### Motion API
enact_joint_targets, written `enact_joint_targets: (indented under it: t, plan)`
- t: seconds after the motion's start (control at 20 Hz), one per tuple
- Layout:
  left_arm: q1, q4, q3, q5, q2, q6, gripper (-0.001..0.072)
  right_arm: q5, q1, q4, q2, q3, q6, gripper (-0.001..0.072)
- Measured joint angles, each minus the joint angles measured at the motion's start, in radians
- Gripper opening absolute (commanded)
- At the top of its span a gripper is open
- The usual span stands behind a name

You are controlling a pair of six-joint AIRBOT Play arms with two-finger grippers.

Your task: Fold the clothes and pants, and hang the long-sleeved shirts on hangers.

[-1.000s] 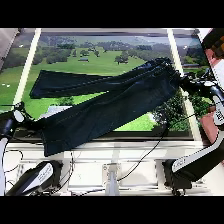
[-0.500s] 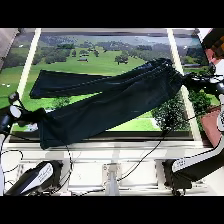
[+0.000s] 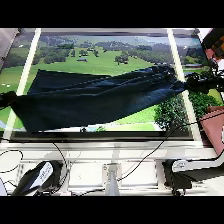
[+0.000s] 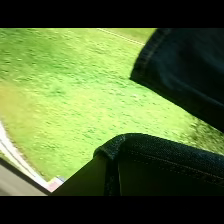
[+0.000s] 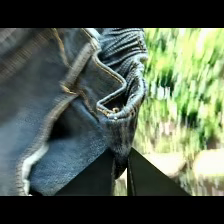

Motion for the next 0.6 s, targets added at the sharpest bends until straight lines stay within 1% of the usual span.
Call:
enact_joint_targets:
  t: [0.15, 0.3, 0.45, 0.55, 0.6]
  plan:
    - [0.02, -0.014, 0.008, 0.054, -0.061, 0.002, 0.0026, 0.167, 0.0, -0.066, 0.015, -0.004, 0.011, 0.0067]
    - [0.02, -0.05, 0.012, 0.158, -0.128, 0.002, 0.0026, 0.263, 0.0, -0.098, 0.038, -0.016, 0.014, 0.0067]
    - [0.018, -0.065, 0.013, 0.244, -0.185, 0.002, 0.0026, 0.251, 0.0, -0.109, 0.114, -0.099, 0.015, 0.0067]
    - [0.01, -0.07, 0.013, 0.274, -0.219, 0.003, 0.0026, 0.183, 0.0, -0.104, 0.197, -0.212, 0.015, 0.0067]
    - [0.003, -0.071, 0.013, 0.285, -0.236, 0.006, 0.0026, 0.126, 0.0, -0.095, 0.25, -0.287, 0.015, 0.0068]
